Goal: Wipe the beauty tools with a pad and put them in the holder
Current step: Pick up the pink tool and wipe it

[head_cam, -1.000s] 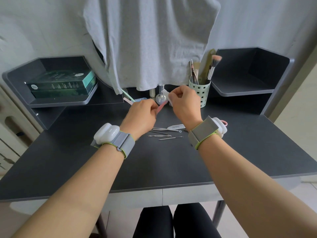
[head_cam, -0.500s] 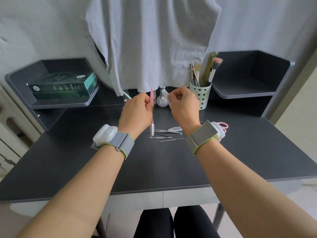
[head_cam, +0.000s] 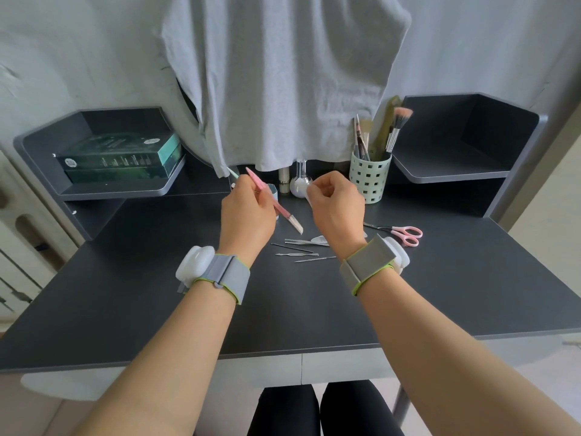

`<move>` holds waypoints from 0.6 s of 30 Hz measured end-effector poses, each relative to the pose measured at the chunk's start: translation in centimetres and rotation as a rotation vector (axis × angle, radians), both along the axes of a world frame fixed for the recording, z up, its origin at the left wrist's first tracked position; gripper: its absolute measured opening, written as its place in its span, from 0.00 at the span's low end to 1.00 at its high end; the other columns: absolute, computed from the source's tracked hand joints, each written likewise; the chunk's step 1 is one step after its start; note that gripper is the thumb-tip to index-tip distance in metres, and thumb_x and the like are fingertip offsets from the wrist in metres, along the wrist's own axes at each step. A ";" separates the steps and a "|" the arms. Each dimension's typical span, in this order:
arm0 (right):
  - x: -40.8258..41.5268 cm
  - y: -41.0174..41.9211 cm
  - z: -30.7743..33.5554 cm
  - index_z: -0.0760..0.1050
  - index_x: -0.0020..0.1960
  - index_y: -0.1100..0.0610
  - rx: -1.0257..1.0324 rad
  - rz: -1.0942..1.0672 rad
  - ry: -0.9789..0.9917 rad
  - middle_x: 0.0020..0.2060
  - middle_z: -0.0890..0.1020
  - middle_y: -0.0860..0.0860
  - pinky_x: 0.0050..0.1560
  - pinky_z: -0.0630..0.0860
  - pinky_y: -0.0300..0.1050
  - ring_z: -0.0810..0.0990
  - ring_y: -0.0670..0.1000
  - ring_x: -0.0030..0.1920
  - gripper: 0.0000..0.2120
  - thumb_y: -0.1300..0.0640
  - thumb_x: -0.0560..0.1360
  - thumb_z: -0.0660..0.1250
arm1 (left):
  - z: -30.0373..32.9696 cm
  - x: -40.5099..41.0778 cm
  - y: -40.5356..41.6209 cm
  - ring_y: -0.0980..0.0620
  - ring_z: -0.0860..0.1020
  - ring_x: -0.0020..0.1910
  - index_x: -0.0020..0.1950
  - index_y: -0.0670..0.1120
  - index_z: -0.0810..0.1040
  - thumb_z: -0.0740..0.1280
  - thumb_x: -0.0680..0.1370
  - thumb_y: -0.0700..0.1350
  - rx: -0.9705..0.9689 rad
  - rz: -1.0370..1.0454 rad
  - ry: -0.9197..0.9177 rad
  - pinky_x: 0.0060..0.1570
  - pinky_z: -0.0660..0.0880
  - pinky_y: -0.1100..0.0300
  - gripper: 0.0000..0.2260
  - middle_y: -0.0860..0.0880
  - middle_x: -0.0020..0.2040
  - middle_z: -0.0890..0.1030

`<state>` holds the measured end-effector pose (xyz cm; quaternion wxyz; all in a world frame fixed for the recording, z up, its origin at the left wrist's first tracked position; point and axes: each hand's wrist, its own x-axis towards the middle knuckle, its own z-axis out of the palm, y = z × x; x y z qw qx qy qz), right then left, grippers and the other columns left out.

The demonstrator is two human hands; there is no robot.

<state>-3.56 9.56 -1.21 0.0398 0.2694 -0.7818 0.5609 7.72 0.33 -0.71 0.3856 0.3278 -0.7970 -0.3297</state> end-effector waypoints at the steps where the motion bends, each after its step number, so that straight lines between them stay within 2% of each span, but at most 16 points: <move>1: 0.1 0.0 -0.3 0.79 0.47 0.54 0.001 -0.004 -0.005 0.38 0.81 0.45 0.47 0.75 0.46 0.80 0.52 0.46 0.04 0.56 0.77 0.66 | -0.3 0.1 0.0 0.45 0.84 0.44 0.50 0.47 0.73 0.61 0.81 0.45 0.055 0.004 0.034 0.47 0.82 0.46 0.03 0.48 0.46 0.84; 4: 0.5 0.1 -0.9 0.79 0.47 0.54 -0.004 -0.008 -0.030 0.38 0.81 0.46 0.47 0.74 0.46 0.80 0.53 0.46 0.03 0.56 0.77 0.66 | -1.1 0.1 0.0 0.48 0.86 0.42 0.50 0.50 0.72 0.61 0.80 0.46 0.201 0.038 0.140 0.45 0.83 0.48 0.02 0.48 0.49 0.84; 7: 1.3 0.1 -1.3 0.80 0.49 0.55 -0.027 -0.002 -0.040 0.39 0.82 0.46 0.49 0.77 0.48 0.80 0.52 0.45 0.04 0.57 0.77 0.66 | -1.4 0.1 0.4 0.50 0.86 0.41 0.53 0.47 0.72 0.61 0.81 0.44 0.303 0.063 0.217 0.44 0.84 0.50 0.03 0.46 0.52 0.84; 10: 2.1 -0.3 -1.8 0.81 0.49 0.54 -0.050 0.037 -0.009 0.40 0.83 0.47 0.50 0.78 0.50 0.80 0.49 0.43 0.04 0.58 0.77 0.67 | -1.8 0.1 0.6 0.50 0.86 0.42 0.57 0.45 0.72 0.62 0.81 0.44 0.342 0.088 0.256 0.43 0.84 0.51 0.05 0.46 0.54 0.84; 14: 2.9 -0.9 -2.3 0.81 0.48 0.54 -0.043 0.094 0.047 0.42 0.83 0.48 0.51 0.78 0.52 0.80 0.51 0.44 0.04 0.58 0.76 0.68 | -2.0 0.2 0.6 0.50 0.86 0.42 0.55 0.46 0.72 0.62 0.81 0.44 0.345 0.104 0.266 0.43 0.84 0.50 0.04 0.47 0.52 0.84; 18: 3.1 -1.1 -2.6 0.82 0.48 0.54 -0.014 0.129 0.118 0.43 0.82 0.47 0.50 0.76 0.50 0.79 0.52 0.46 0.04 0.58 0.76 0.68 | -2.1 0.3 0.3 0.49 0.86 0.42 0.52 0.48 0.72 0.62 0.79 0.46 0.381 0.120 0.303 0.44 0.84 0.49 0.03 0.46 0.51 0.84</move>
